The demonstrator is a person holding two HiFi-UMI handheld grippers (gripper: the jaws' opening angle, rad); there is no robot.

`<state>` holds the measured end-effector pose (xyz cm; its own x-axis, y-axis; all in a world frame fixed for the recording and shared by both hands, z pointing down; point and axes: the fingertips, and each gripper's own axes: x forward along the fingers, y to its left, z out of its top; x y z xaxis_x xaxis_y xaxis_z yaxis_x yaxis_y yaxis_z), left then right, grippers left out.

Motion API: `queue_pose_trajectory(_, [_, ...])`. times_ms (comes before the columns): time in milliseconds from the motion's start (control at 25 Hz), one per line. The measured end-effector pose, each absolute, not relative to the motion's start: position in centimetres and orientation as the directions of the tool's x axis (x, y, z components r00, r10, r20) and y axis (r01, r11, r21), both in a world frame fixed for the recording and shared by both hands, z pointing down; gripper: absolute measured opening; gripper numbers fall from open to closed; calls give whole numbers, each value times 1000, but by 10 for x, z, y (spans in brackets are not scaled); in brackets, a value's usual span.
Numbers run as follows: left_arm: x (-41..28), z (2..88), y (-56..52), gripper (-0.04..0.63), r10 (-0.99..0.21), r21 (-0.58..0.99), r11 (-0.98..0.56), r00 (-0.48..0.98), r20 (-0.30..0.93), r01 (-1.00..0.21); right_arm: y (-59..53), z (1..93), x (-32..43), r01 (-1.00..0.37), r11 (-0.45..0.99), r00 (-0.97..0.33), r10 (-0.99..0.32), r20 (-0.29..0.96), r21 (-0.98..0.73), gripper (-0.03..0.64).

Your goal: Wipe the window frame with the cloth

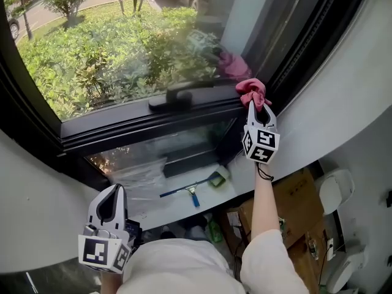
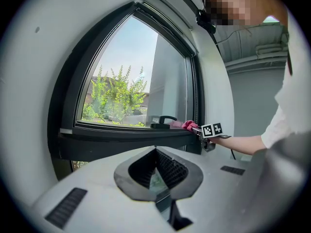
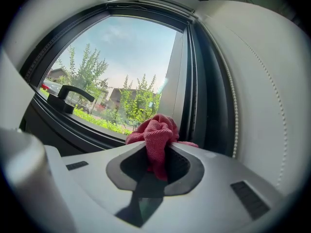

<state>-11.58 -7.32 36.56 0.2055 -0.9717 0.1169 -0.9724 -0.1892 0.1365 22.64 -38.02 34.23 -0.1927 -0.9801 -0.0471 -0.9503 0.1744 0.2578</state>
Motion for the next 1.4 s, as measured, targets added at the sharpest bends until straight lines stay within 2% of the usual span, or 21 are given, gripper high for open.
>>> queue_pose_trajectory(1400, [-113, 367, -72, 8, -969, 139, -198, 215, 120, -970, -365, 344, 197, -944, 215, -238, -969, -66, 251, 77])
